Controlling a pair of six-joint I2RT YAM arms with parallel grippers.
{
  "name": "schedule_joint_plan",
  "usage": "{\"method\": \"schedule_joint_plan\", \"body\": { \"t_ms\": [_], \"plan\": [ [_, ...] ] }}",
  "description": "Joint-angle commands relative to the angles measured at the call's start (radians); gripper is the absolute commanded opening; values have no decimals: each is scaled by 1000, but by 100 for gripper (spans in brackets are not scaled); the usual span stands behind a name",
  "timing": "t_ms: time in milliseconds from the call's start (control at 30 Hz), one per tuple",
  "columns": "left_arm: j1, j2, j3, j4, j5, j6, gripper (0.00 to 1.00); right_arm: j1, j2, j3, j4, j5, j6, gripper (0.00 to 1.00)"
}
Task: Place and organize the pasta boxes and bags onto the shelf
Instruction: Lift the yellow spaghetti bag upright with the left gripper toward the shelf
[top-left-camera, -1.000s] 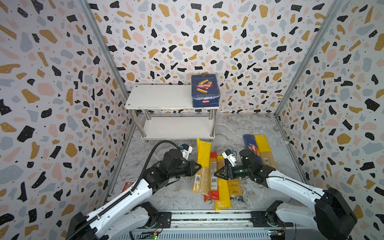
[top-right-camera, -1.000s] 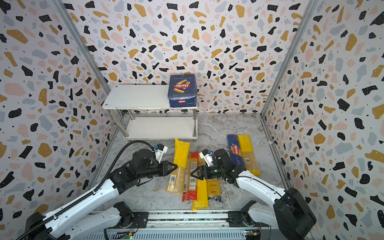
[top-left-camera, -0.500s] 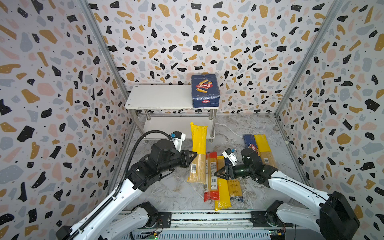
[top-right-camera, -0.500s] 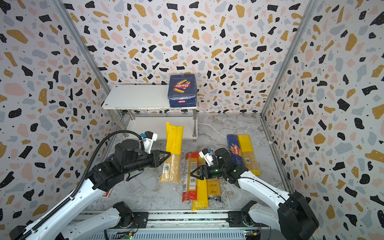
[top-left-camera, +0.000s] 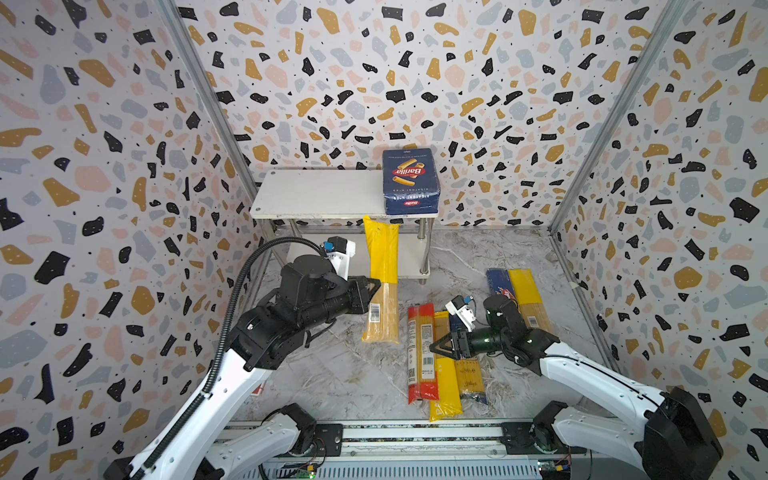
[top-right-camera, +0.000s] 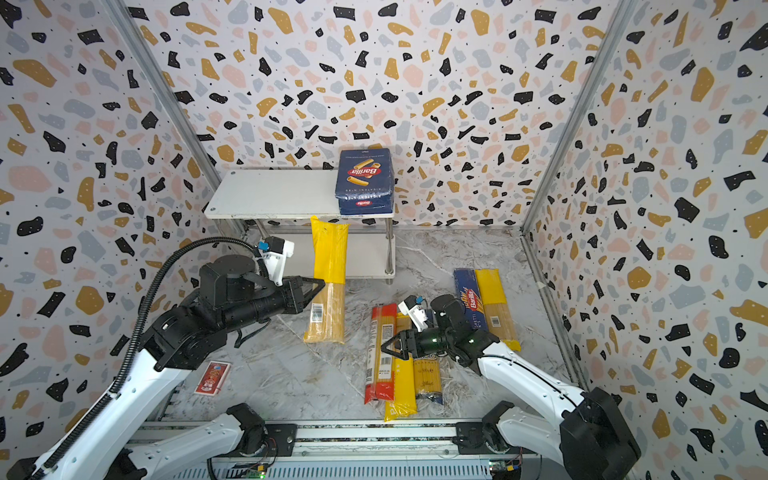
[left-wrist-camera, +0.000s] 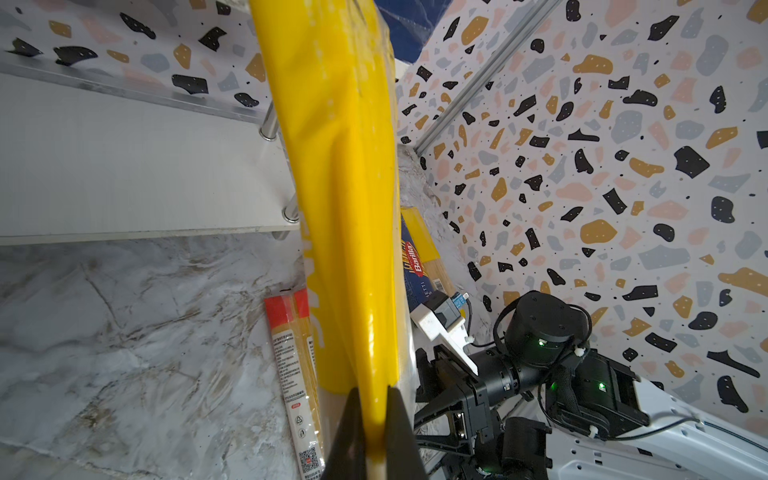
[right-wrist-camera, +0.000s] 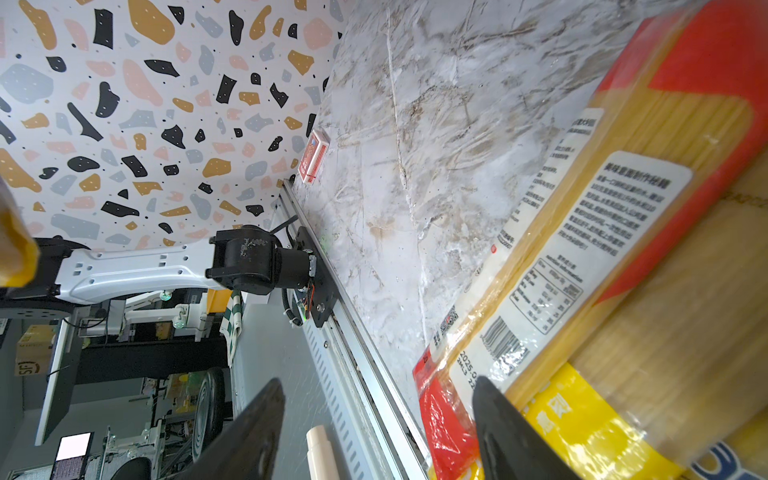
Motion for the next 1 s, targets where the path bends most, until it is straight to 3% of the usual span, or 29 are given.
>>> {"method": "schedule_joint_plan", "body": {
  "t_ms": [0, 467, 967],
  "plan": [
    [20, -13, 79, 126, -17, 44, 0, -11, -34, 30, -22, -19, -24, 72],
    [151, 35, 147, 125, 17, 67, 0, -55, -51, 32, -44, -51, -45, 72],
    [307, 164, 273, 187, 155, 85, 0, -98, -45, 42, -67, -74, -68, 72]
  ]
}}
